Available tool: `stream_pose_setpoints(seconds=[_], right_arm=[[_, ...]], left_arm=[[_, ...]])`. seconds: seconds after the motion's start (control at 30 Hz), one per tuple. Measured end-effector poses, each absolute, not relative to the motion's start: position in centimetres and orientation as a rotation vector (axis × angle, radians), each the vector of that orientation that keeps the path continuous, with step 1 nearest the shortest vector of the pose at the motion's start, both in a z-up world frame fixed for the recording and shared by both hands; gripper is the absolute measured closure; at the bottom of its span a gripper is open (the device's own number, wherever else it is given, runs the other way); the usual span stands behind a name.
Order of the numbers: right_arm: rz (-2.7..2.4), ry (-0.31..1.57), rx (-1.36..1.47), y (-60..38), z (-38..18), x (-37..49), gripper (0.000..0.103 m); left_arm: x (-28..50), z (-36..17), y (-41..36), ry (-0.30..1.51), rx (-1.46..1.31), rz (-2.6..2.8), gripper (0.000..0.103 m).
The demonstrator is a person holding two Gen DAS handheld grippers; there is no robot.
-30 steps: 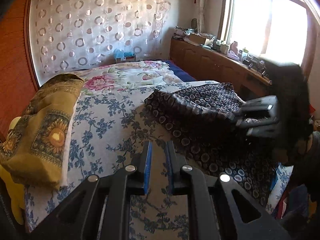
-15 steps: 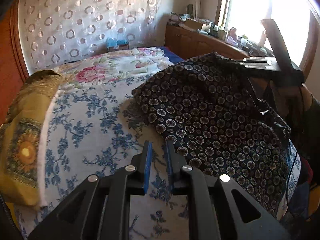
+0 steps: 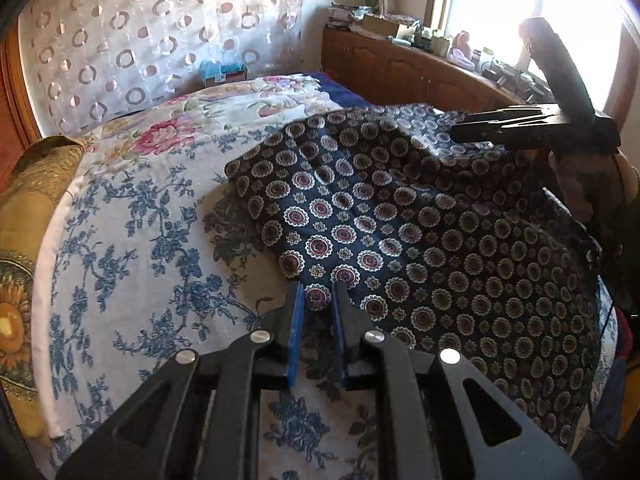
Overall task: Fold small clothes
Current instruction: 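Grasp the shirt edge with the right gripper and lift it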
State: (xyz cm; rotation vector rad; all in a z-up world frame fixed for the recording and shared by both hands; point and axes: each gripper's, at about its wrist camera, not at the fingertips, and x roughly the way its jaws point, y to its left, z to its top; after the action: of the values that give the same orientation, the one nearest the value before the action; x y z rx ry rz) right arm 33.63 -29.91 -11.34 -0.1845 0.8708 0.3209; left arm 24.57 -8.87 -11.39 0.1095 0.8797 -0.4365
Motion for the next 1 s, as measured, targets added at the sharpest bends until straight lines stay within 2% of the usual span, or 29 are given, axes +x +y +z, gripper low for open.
stream_pose_setpoints(seconds=[0.2, 0.3, 0.33, 0.43, 0.5, 0.57, 0.77, 1.0], right_arm=[[0.324, 0.942, -0.114, -31.3, -13.4, 35.0, 0.041], [0.339, 0.947, -0.102, -31.4, -13.7, 35.0, 0.042], [0.347, 0.946, -0.102, -31.3, -13.7, 34.9, 0.044], [0.37, 0.942, -0.114, -30.9, -13.6, 34.6, 0.063], [0.386, 0.937, -0.127, -30.6, -13.5, 34.5, 0.081], [0.39, 0.929, -0.14, -30.4, -13.4, 34.3, 0.093], [0.387, 0.864, -0.141, -30.7, -11.9, 33.4, 0.101], [0.344, 0.797, -0.143, -31.1, -9.8, 32.3, 0.102]], left_arm=[[24.9, -11.9, -8.9, 0.881, 0.099, -0.435, 0.09], [24.9, -12.1, -8.9, 0.865, 0.097, -0.42, 0.082], [24.9, -12.2, -8.8, 0.858, 0.095, -0.416, 0.079], [25.0, -12.3, -8.3, 0.857, 0.073, -0.417, 0.076], [25.0, -12.3, -8.0, 0.859, 0.06, -0.423, 0.076], [24.9, -12.3, -7.9, 0.858, 0.061, -0.425, 0.075], [24.9, -12.3, -8.2, 0.858, 0.068, -0.429, 0.073], [25.0, -12.3, -8.3, 0.858, 0.067, -0.43, 0.071]])
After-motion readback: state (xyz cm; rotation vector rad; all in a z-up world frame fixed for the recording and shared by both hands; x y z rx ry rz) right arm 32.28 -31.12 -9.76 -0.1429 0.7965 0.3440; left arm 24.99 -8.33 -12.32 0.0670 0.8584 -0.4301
